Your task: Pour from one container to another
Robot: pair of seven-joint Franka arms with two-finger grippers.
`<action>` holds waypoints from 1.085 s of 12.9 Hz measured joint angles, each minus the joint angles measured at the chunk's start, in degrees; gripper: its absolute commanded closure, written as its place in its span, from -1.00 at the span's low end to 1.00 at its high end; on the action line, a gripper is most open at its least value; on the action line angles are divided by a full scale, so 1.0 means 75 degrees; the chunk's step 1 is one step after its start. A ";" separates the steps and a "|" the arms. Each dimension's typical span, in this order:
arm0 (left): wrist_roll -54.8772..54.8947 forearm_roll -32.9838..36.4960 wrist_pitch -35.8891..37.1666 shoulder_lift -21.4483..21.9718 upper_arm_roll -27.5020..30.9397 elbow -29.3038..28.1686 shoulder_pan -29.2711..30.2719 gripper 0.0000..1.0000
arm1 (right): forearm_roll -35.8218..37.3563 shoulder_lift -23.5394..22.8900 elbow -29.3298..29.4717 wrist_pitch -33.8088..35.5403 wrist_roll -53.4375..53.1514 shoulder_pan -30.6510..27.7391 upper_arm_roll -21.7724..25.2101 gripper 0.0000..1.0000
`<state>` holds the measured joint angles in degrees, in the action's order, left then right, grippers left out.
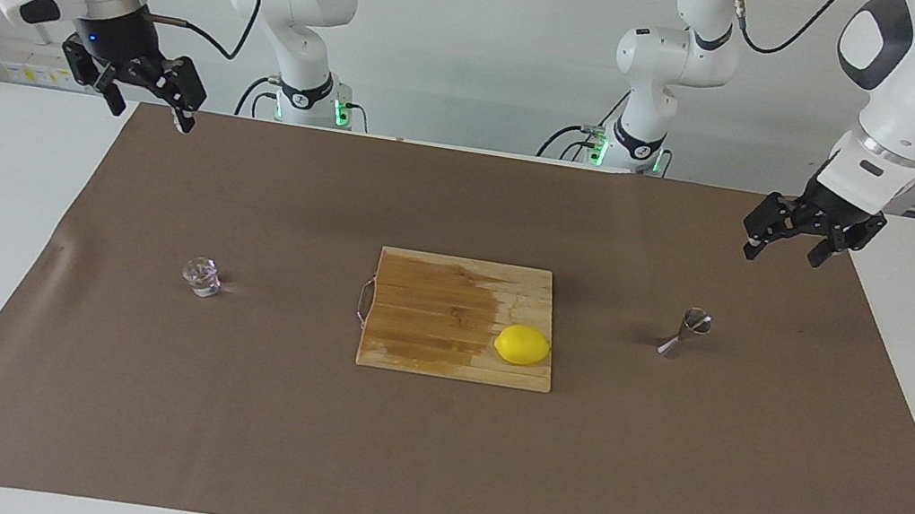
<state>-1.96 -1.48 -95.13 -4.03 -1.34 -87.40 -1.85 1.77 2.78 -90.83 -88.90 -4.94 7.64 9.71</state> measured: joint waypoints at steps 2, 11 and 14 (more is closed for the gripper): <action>0.0000 0.0000 0.0000 0.0008 0.0005 0.0000 0.0001 -1.00 | 0.0000 0.0015 -0.0004 -0.0005 0.0000 -0.0054 0.0000 -1.00; 0.0000 0.0000 0.0009 0.0017 0.0020 -0.0006 0.0005 -1.00 | -0.0011 0.0064 -0.0018 -0.0128 0.0050 -0.0932 -0.0322 -1.00; 0.0000 0.0000 0.0031 0.0020 0.0019 -0.0007 0.0005 -1.00 | -0.0012 0.0071 -0.0025 -0.0123 0.0050 -0.0934 -0.0422 -1.00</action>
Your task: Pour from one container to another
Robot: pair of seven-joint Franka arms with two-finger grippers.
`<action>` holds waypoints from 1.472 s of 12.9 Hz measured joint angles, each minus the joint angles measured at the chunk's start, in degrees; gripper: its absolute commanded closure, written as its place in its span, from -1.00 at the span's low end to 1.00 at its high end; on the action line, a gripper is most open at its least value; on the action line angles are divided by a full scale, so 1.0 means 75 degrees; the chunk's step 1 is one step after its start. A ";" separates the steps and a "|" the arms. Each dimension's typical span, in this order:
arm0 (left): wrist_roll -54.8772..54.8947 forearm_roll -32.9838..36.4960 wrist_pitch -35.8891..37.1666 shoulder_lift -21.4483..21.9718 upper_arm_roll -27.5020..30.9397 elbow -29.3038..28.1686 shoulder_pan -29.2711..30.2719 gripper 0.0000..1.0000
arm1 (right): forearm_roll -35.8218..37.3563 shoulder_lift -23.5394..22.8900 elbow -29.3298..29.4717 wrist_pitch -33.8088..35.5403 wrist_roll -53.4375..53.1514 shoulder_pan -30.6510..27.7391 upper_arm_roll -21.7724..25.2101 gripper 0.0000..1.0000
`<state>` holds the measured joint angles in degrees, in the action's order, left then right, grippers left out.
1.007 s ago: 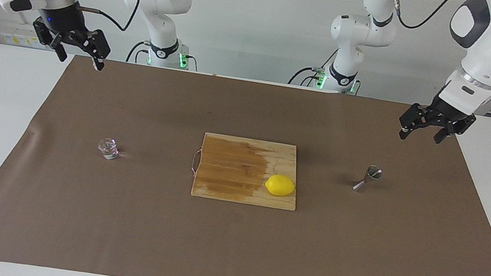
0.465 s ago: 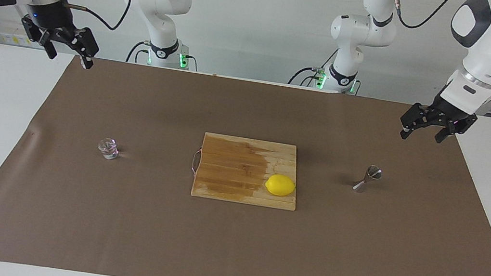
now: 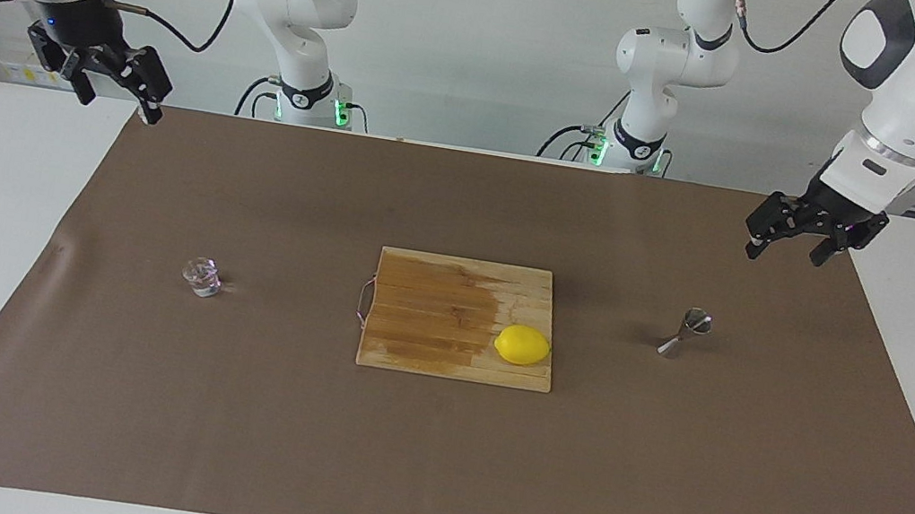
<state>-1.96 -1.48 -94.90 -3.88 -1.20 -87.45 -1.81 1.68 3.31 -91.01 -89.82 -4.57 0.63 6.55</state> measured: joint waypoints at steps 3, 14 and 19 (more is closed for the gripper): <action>0.0000 0.0000 0.0020 0.0005 -0.0001 -0.0008 0.0000 -1.00 | 0.0000 0.0000 -0.0008 0.0000 0.0000 0.0000 -0.0005 -1.00; -0.0059 -0.1725 0.0648 0.0024 0.0069 -0.0327 0.0797 -1.00 | -0.0003 0.0000 -0.0022 0.0000 0.0000 0.0000 -0.0022 -1.00; -0.1396 -0.3392 0.1661 -0.0684 0.0071 -0.0261 0.1834 -1.00 | -0.0004 0.0000 -0.0024 0.0000 0.0000 0.0000 -0.0023 -1.00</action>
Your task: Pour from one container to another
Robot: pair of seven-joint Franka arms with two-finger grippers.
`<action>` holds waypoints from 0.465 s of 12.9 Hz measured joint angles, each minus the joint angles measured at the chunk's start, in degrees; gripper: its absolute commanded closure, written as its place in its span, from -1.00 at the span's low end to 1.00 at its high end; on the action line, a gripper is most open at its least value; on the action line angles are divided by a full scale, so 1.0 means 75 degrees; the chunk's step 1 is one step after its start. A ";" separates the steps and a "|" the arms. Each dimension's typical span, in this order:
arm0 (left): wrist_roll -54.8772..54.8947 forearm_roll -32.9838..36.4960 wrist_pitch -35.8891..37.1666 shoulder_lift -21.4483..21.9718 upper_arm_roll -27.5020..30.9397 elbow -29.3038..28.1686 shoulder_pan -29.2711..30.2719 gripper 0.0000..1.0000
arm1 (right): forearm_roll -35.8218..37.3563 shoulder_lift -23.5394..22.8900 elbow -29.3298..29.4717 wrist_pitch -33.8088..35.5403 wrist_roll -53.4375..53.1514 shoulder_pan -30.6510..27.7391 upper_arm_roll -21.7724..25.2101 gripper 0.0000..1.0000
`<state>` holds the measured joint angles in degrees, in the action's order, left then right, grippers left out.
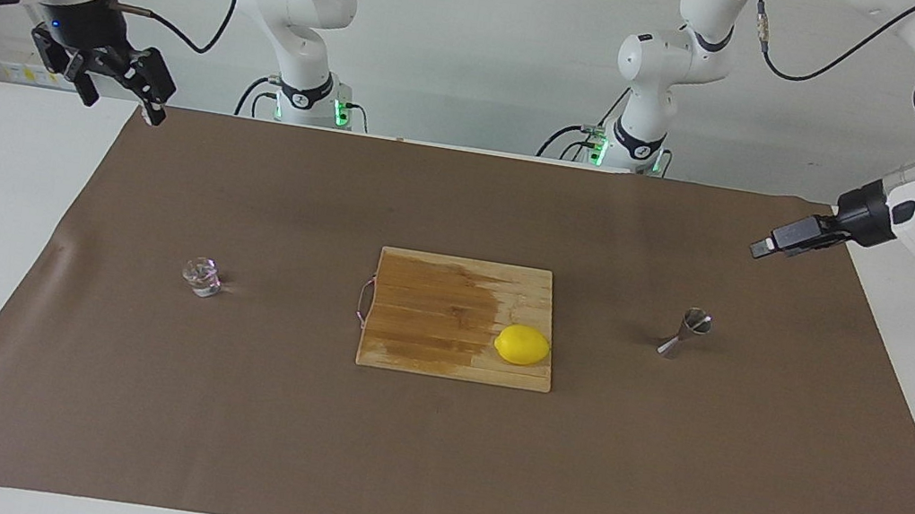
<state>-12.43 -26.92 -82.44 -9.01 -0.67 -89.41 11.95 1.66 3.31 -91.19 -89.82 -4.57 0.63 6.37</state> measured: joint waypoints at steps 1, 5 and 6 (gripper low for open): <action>-0.0448 -0.0379 0.0102 -0.0112 0.0000 0.0005 0.0129 -1.00 | 0.0000 0.0000 0.0000 0.0000 0.0000 0.0000 0.0000 -1.00; -0.2484 -0.1407 0.0360 -0.0338 -0.0016 -0.0003 0.0350 -1.00 | 0.0000 0.0000 -0.0001 0.0000 0.0000 0.0000 0.0000 -1.00; -0.2979 -0.1616 0.0396 -0.0350 -0.0032 -0.0035 0.0349 -1.00 | 0.0000 0.0000 -0.0001 0.0000 0.0000 0.0000 0.0000 -1.00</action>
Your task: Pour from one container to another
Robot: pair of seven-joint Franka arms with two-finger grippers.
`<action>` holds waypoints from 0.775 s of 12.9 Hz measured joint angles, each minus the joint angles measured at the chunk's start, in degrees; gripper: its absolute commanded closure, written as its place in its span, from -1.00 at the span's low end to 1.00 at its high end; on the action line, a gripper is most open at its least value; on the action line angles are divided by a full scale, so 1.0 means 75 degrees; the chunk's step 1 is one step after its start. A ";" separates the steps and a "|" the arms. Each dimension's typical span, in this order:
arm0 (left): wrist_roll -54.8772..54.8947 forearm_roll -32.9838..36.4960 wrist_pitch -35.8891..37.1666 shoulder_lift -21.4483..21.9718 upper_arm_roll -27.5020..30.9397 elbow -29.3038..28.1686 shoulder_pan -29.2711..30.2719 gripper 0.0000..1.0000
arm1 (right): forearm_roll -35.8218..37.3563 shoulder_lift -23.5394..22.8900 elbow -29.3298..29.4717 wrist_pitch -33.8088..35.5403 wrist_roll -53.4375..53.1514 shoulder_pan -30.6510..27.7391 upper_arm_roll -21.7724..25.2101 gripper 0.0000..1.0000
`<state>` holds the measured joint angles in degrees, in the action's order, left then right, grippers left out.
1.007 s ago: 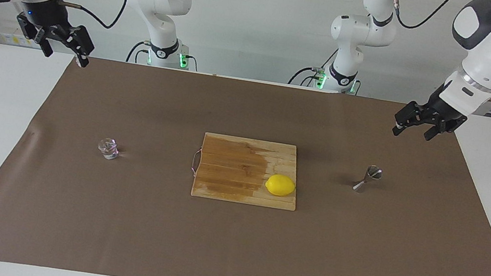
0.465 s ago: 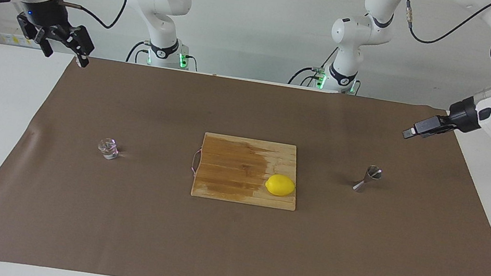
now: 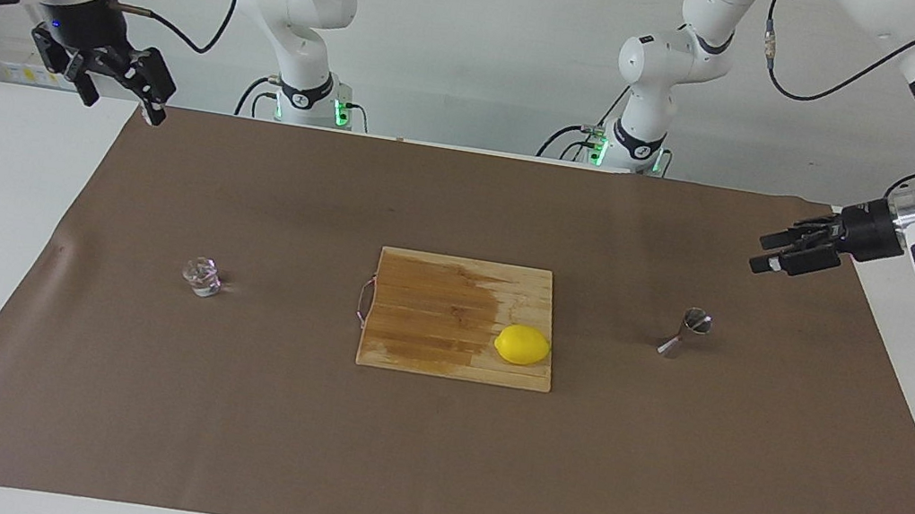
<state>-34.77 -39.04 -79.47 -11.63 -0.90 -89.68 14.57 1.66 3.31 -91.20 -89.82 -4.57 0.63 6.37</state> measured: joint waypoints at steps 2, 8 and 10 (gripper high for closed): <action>-0.0805 -0.0537 0.0041 -0.0061 0.0003 -0.0165 0.0051 -1.00 | 0.0000 0.0000 0.0000 0.0000 0.0000 0.0000 0.0000 -1.00; -0.1285 -0.2127 0.0410 -0.0868 0.0015 -0.0833 0.0911 -1.00 | 0.0000 0.0002 0.0000 0.0000 0.0000 0.0000 0.0000 -1.00; -0.1428 -0.2658 0.0450 -0.1090 0.0016 -0.1170 0.1218 -1.00 | 0.0000 0.0002 -0.0001 0.0000 0.0000 0.0000 0.0000 -1.00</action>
<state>-45.48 -58.98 -76.10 -19.81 -0.78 -98.45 23.70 1.66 3.33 -91.20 -89.82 -4.57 0.63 6.37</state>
